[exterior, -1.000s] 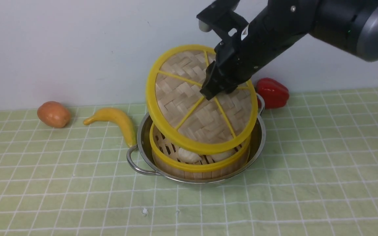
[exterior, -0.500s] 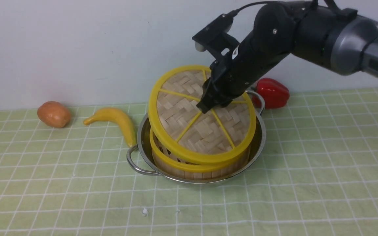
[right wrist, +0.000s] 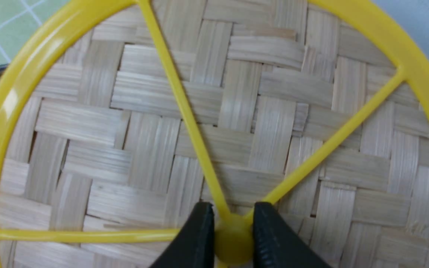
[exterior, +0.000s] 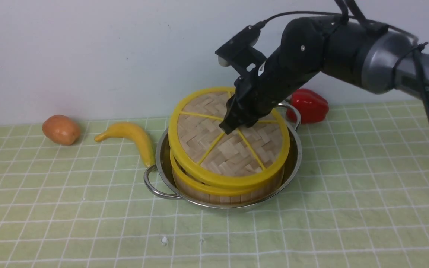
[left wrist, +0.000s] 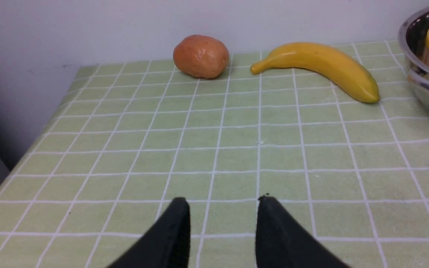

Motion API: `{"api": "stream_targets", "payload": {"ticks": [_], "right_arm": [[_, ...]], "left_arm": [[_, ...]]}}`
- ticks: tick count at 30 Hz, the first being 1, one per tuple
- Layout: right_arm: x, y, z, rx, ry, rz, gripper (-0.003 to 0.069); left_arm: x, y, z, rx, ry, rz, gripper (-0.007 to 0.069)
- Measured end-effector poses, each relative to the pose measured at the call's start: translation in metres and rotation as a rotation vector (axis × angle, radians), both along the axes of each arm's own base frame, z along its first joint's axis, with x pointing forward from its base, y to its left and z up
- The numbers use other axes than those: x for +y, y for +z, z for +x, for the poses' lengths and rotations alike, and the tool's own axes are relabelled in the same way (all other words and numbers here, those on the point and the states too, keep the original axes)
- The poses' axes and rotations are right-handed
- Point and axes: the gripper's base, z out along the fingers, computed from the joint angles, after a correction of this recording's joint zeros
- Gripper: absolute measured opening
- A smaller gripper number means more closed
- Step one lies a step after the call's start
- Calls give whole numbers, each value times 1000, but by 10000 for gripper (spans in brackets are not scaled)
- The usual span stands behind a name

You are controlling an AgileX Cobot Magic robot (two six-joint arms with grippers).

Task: Place the steamer in the pot on the green tablecloth, and put the lid on the steamer.
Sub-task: 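Place the bamboo steamer lid onto the steamer basket in the pot with the right gripper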

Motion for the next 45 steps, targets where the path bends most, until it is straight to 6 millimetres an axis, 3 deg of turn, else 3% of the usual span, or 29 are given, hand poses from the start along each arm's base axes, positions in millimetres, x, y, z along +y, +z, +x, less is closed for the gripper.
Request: {"api": "stream_targets", "payload": {"ticks": [17, 23, 31, 35, 39, 42, 44, 45], "right_arm": [[7, -27, 11, -12, 19, -2, 146], [8, -27, 12, -22, 24, -2, 153], [8, -27, 11, -5, 27, 2, 492], [10, -27, 8, 16, 40, 15, 548], [13, -28, 7, 12, 66, 12, 509], [15, -27, 6, 4, 70, 12, 385], [15, -27, 6, -1, 70, 12, 347], [15, -27, 7, -11, 68, 11, 250]], "left_arm": [[0, 0, 0, 1, 0, 0, 243], [0, 0, 0, 1, 0, 0, 243], [0, 0, 0, 1, 0, 0, 243], [0, 0, 0, 1, 0, 0, 243], [0, 0, 0, 1, 0, 0, 243], [0, 0, 0, 1, 0, 0, 243], [0, 0, 0, 1, 0, 0, 243], [0, 0, 0, 1, 0, 0, 243]]}}
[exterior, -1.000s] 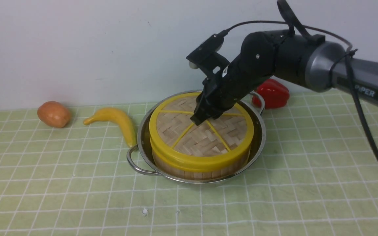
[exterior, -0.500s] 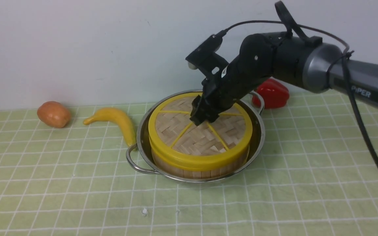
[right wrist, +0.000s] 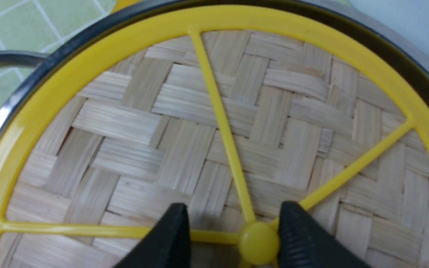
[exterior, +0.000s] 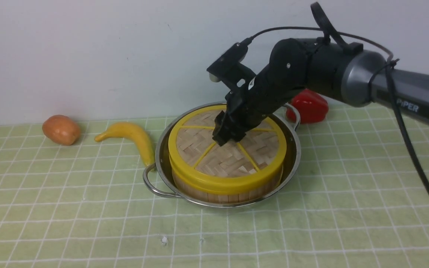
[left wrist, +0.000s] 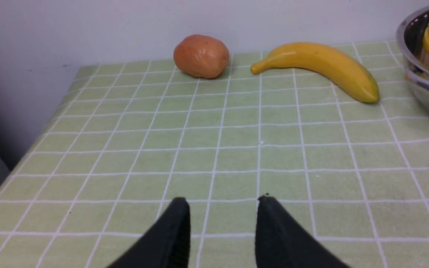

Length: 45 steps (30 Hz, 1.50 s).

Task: Place the steamer in the pot on the green tablecloth, and put the lid on the steamer.
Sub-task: 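Place the bamboo steamer lid onto the steamer basket in the pot with the right gripper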

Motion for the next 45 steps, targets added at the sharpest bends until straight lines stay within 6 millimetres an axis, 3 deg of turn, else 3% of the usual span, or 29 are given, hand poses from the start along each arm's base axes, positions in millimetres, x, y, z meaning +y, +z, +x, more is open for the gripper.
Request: {"api": "stream_targets", "payload": {"ticks": [2, 3, 29, 45], "right_arm": [[0, 0, 0, -3, 0, 0, 151], [0, 0, 0, -3, -1, 1, 145], [5, 1, -1, -92, 123, -45, 145], [5, 1, 0, -90, 91, -31, 145]], "left_arm": [[0, 0, 0, 0, 0, 0, 243], [0, 0, 0, 0, 0, 0, 243], [0, 0, 0, 0, 0, 0, 243], [0, 0, 0, 0, 0, 0, 243]]}}
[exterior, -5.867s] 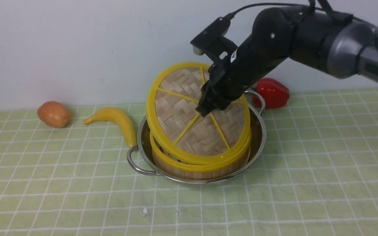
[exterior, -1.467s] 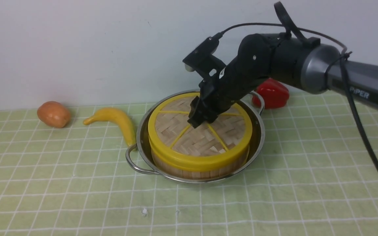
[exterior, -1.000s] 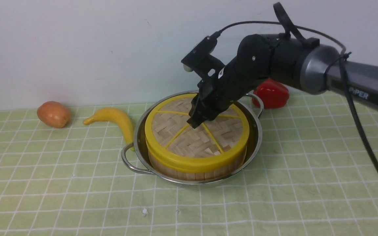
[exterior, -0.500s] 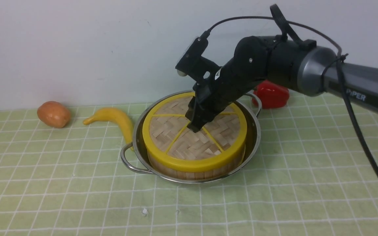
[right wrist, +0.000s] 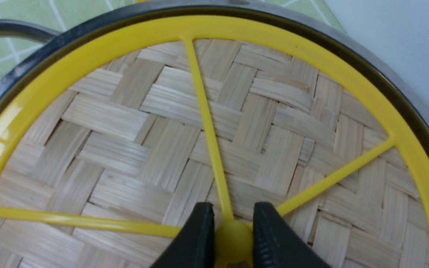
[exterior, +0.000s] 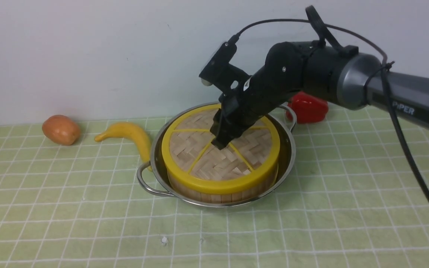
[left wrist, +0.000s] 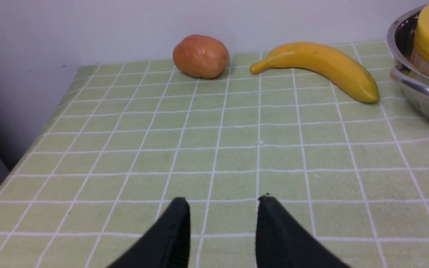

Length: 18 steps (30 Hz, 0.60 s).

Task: Place the steamer in the pot on the green tablecloth, and put the lid on the steamer.
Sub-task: 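Place the bamboo steamer lid onto the steamer basket in the pot with the right gripper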

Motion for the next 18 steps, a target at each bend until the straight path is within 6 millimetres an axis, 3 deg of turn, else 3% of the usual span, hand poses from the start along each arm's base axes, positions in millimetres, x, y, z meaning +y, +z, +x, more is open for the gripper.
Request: {"api": "stream_targets", "payload": {"ticks": [18], "right_arm": [[1, 2, 4, -7, -74, 51, 145]], "left_arm": [[0, 0, 0, 0, 0, 0, 243]]}}
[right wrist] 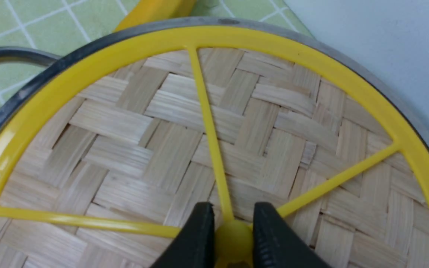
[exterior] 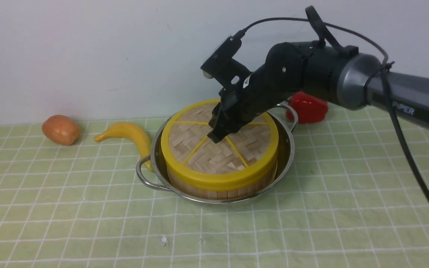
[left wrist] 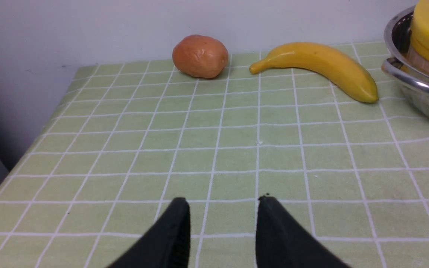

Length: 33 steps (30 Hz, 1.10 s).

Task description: Place the steamer in the pot on the green tablecloth, and put the lid on the steamer.

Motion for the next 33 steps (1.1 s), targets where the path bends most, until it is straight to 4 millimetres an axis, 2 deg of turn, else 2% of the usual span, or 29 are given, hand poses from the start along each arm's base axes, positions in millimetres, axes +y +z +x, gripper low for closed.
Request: {"api": "stream_targets", "payload": {"ticks": [16, 20, 22, 23, 27, 28, 31, 33], "right_arm": [[0, -7, 2, 12, -22, -5, 150], [0, -6, 3, 1, -24, -3, 206], [0, -3, 3, -11, -23, -3, 295], [-1, 0, 2, -17, -23, -1, 341], [-5, 22, -3, -45, -20, 2, 437], [-5, 22, -3, -44, -19, 0, 440], [-14, 62, -15, -105, -26, 28, 446], [-19, 83, -22, -132, -35, 45, 409]], "left_arm": [[0, 0, 0, 0, 0, 0, 243], [0, 0, 0, 0, 0, 0, 243], [0, 0, 0, 0, 0, 0, 243], [0, 0, 0, 0, 0, 0, 243], [0, 0, 0, 0, 0, 0, 243], [0, 0, 0, 0, 0, 0, 243], [0, 0, 0, 0, 0, 0, 243], [0, 0, 0, 0, 0, 0, 243]]}}
